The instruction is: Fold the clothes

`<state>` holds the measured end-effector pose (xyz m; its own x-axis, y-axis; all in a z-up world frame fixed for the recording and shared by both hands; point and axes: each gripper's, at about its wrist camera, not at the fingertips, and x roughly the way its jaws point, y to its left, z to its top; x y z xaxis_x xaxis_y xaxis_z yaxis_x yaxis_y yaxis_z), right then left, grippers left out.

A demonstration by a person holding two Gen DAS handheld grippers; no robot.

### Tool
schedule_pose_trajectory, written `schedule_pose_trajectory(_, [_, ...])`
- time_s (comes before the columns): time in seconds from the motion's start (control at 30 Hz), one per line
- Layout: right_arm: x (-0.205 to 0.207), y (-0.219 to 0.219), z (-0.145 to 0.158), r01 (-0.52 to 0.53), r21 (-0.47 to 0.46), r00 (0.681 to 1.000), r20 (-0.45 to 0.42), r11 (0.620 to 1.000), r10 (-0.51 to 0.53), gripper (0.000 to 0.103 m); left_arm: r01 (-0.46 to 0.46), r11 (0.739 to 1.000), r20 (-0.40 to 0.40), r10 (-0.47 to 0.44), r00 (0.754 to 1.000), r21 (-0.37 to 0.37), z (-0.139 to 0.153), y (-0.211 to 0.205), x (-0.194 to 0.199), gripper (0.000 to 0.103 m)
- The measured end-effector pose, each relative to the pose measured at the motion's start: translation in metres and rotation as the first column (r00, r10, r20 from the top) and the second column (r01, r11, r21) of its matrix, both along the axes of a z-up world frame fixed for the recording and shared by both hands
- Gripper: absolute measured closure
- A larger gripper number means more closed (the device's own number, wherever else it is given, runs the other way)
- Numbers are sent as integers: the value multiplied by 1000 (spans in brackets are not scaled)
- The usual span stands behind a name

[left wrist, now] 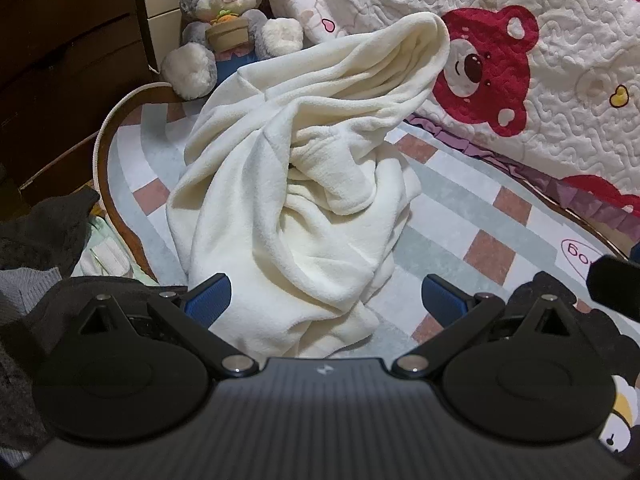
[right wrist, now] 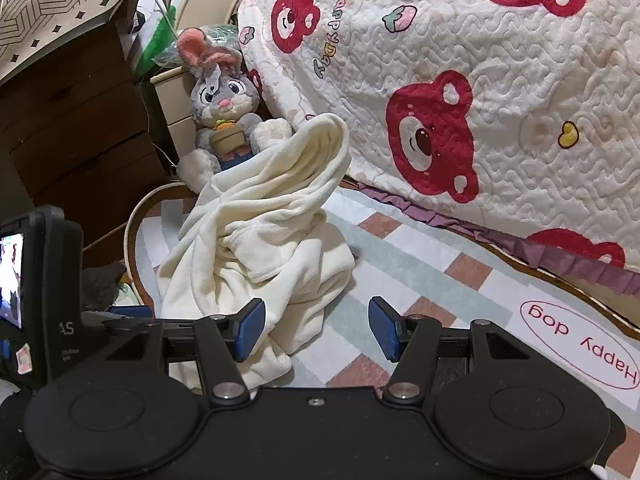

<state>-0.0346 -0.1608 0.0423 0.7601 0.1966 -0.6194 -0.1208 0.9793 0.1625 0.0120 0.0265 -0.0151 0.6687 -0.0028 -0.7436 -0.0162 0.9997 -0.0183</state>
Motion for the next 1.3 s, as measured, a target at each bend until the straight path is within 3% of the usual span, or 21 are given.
schedule_pose_trajectory(1.3, [0,1,-11,8,3,1000,-27,1000,-8,35,-43,998,-39,41,998,-42,-11,11,7,0])
